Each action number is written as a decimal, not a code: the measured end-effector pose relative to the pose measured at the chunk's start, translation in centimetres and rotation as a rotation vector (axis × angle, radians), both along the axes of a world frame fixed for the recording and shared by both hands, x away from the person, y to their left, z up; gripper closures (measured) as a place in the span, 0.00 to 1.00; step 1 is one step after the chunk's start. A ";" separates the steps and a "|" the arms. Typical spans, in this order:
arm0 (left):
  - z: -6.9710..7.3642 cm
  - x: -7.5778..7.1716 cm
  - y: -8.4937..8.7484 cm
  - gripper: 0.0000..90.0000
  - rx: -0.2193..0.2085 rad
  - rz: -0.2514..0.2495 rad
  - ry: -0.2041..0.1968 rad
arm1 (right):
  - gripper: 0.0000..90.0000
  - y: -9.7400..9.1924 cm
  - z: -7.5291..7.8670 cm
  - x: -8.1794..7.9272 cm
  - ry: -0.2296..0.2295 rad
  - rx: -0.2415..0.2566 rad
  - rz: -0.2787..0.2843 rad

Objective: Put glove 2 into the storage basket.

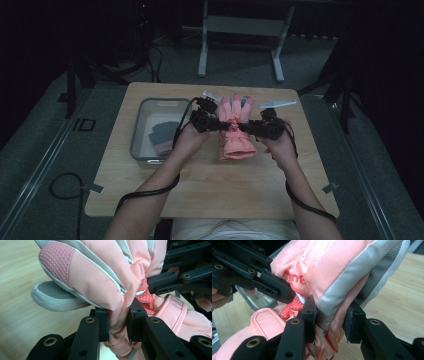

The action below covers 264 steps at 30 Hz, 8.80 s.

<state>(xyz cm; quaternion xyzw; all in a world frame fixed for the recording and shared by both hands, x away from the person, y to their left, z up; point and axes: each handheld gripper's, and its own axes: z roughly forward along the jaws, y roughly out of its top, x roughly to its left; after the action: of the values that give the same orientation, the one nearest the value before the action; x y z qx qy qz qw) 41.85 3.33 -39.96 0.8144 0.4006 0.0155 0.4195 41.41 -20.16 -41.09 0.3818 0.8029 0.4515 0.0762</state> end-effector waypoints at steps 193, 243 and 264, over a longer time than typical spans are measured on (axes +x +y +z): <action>-4.5 1.2 19.3 0.42 0.162 0.479 0.091 | 0.64 23.4 -2.4 8.6 0.166 -0.127 0.216; -2.5 -4.6 6.0 0.01 0.092 0.131 -0.164 | 0.18 10.0 -2.8 6.1 0.005 -0.175 0.172; -5.1 -6.9 1.4 0.01 0.152 0.046 -0.206 | 0.18 6.3 -5.4 4.7 0.017 -0.193 0.167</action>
<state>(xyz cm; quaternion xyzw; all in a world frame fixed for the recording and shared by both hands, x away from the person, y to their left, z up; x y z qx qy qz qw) 34.91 4.75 -45.04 0.8287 0.3717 0.1389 0.3948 46.14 -13.85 -46.53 0.3082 0.8722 0.3737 0.0676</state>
